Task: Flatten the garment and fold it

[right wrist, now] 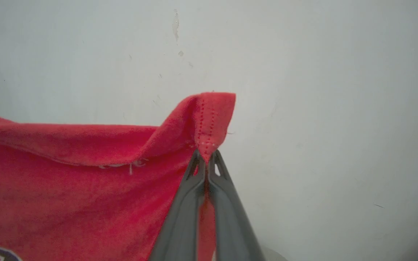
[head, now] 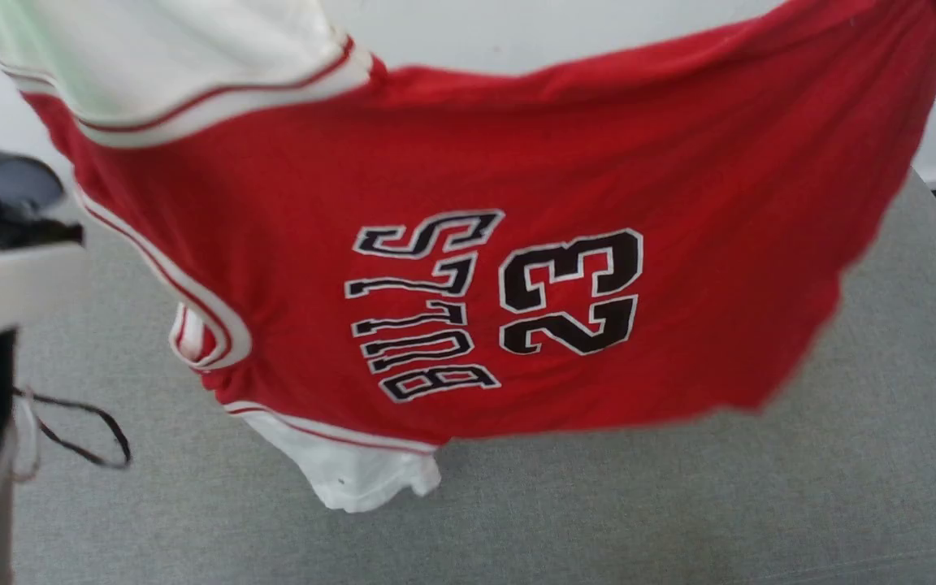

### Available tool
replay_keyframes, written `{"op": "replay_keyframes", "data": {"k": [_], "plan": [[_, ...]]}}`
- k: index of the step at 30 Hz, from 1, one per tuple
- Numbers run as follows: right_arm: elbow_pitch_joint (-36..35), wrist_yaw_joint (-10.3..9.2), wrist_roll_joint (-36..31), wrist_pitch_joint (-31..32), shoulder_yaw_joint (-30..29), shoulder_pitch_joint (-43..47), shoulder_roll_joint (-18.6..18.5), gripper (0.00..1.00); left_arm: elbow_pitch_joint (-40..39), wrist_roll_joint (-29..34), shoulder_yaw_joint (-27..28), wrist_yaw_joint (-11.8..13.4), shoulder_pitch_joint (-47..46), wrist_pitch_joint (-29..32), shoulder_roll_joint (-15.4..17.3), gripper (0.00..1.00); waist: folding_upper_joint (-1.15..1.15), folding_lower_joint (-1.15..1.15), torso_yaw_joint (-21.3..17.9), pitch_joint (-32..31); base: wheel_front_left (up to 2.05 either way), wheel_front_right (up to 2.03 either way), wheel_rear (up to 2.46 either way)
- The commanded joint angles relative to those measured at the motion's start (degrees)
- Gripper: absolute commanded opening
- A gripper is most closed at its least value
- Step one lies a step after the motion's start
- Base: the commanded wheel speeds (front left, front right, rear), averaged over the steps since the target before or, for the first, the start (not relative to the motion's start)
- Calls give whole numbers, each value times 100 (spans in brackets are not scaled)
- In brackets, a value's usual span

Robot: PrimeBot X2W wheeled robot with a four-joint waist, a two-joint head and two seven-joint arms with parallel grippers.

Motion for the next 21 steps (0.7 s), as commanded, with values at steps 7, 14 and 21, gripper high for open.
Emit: {"op": "replay_keyframes", "data": {"k": [7,14,21], "plan": [[129,-11,-118,-346,-52,-395,17,0,468,39,4,-188,-950,138,212,0,0,1,-132,713,0,0,0],[946,-11,-145,-902,90,-1468,-36,0,1646,-123,-196,-549,-2366,127,184,0,0,1,-108,1846,0,0,0],[2414,-11,-538,-1772,387,-3167,268,0,3480,79,-429,-968,-4280,-349,69,0,0,1,-38,2790,0,0,0]]}}
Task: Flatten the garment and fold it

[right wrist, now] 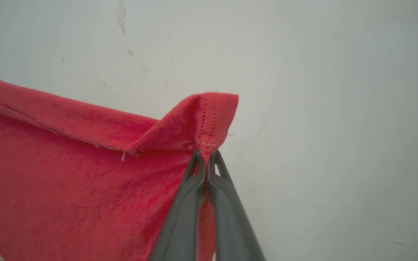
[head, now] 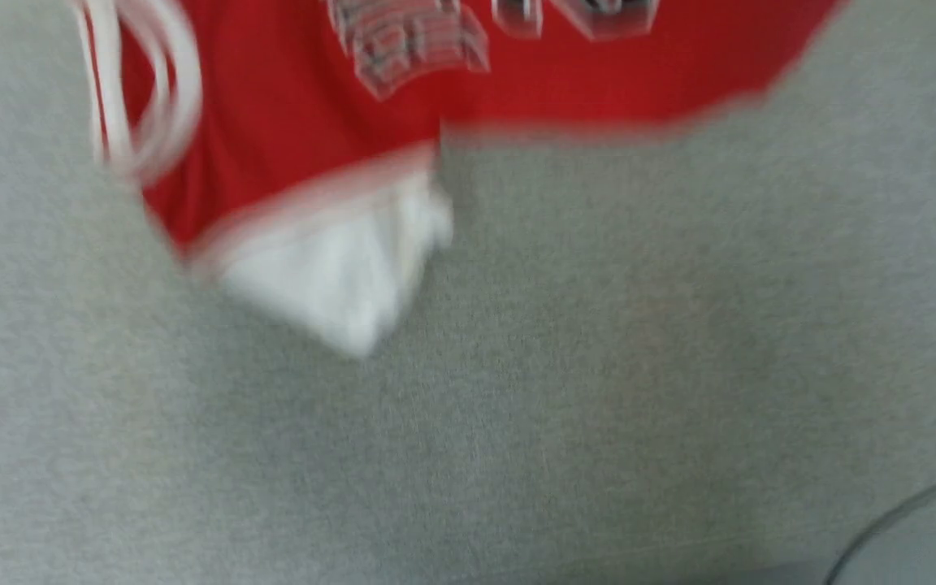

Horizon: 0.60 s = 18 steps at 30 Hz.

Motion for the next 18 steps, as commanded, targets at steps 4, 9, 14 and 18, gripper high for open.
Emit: {"op": "replay_keyframes", "data": {"k": [4,9,14,18], "plan": [[1078,-12,-480,-597,152,-1187,296,0,1015,234,-58,-160,-1374,-556,-175,0,0,-3,111,1229,0,0,0],[2002,-12,-926,-1045,455,-2057,419,0,1942,445,-149,-271,-2340,-1105,-294,0,0,-3,239,1562,0,0,0],[2720,-12,-1096,-1533,667,-2409,575,0,2644,460,-213,-383,-2510,-1494,-419,0,0,-3,413,1795,0,0,0],[3172,-12,-1066,-1984,885,-2223,646,0,2882,458,-350,-497,-2065,-1680,-521,0,0,-3,588,1818,0,0,0]]}}
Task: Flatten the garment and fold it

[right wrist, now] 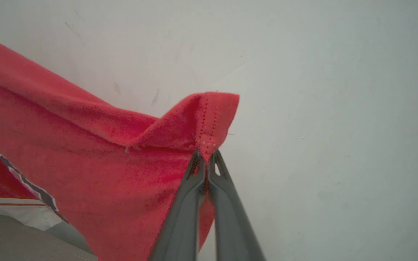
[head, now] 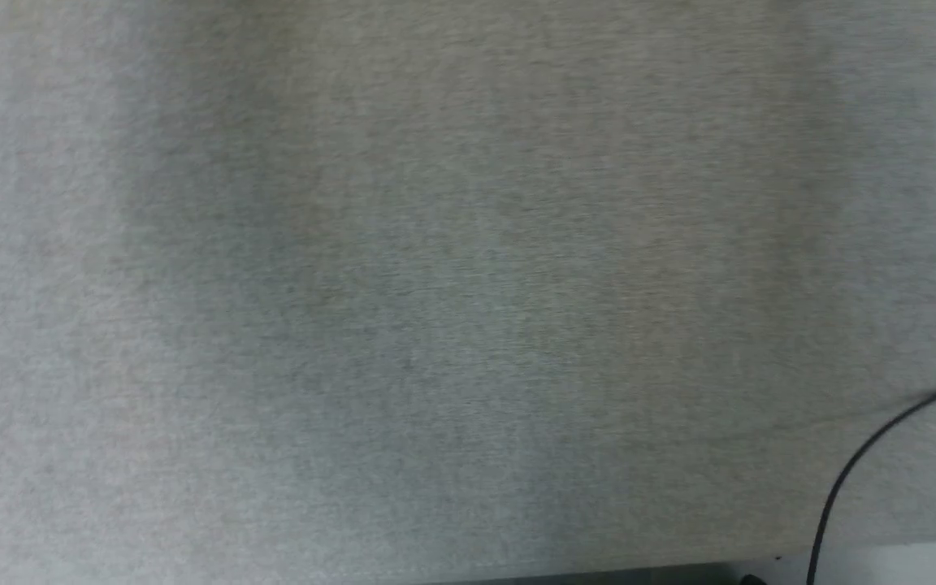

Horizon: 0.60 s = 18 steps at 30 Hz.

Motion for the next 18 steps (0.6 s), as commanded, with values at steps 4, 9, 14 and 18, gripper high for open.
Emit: {"op": "replay_keyframes", "data": {"k": [4,9,14,18], "plan": [[462,-12,102,-548,236,622,71,0,61,55,-234,-116,1181,-184,-106,0,0,-2,437,-31,0,0,0],[679,-12,234,-776,496,1350,92,0,-82,115,-471,-106,2399,-197,-111,0,0,-2,589,-375,0,0,0],[594,-12,582,-915,1120,2679,-74,0,-337,316,-960,54,4299,72,39,0,0,-2,722,-1155,0,0,0],[439,-12,869,-936,1346,3530,-235,0,-673,172,-1133,161,5458,581,168,0,0,-2,774,-1746,0,0,0]]}}
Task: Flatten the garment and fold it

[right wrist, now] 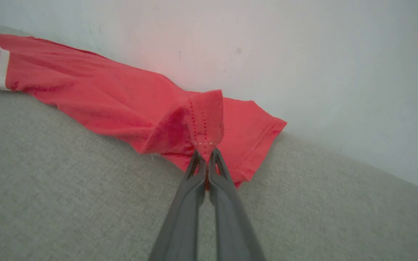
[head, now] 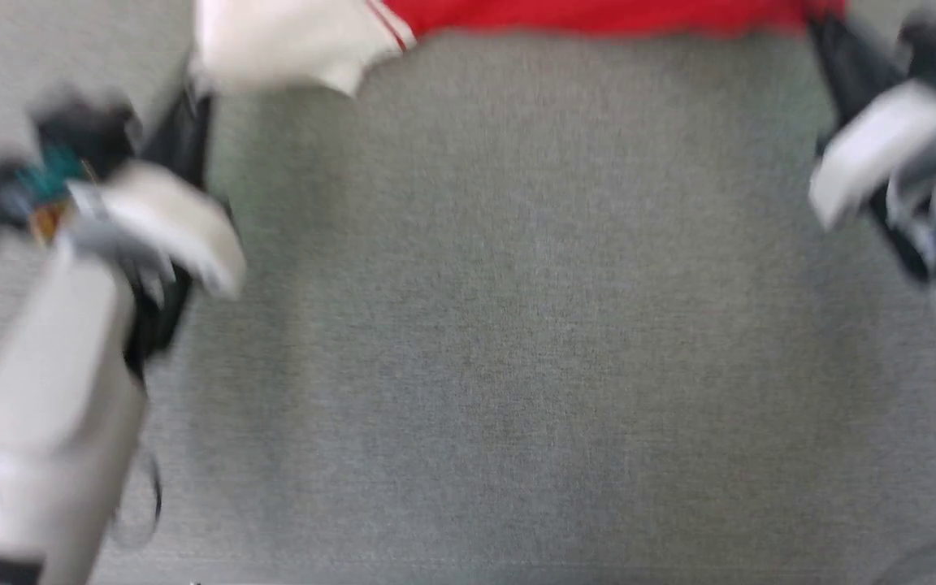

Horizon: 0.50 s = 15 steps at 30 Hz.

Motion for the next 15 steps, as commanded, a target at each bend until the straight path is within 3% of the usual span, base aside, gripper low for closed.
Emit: {"op": "replay_keyframes", "data": {"k": [1,10,15], "plan": [[-138,-12,129,-41,149,455,-130,0,-252,-116,-80,92,621,309,131,0,0,1,162,-969,0,0,0],[-606,-12,625,-27,540,1857,-601,0,-1435,-690,-139,345,2648,1690,781,0,0,1,228,-1928,0,0,0],[-966,-12,1136,278,730,2586,-917,0,-2286,-1178,-107,552,3663,2478,1097,0,0,1,271,-2368,0,0,0]]}}
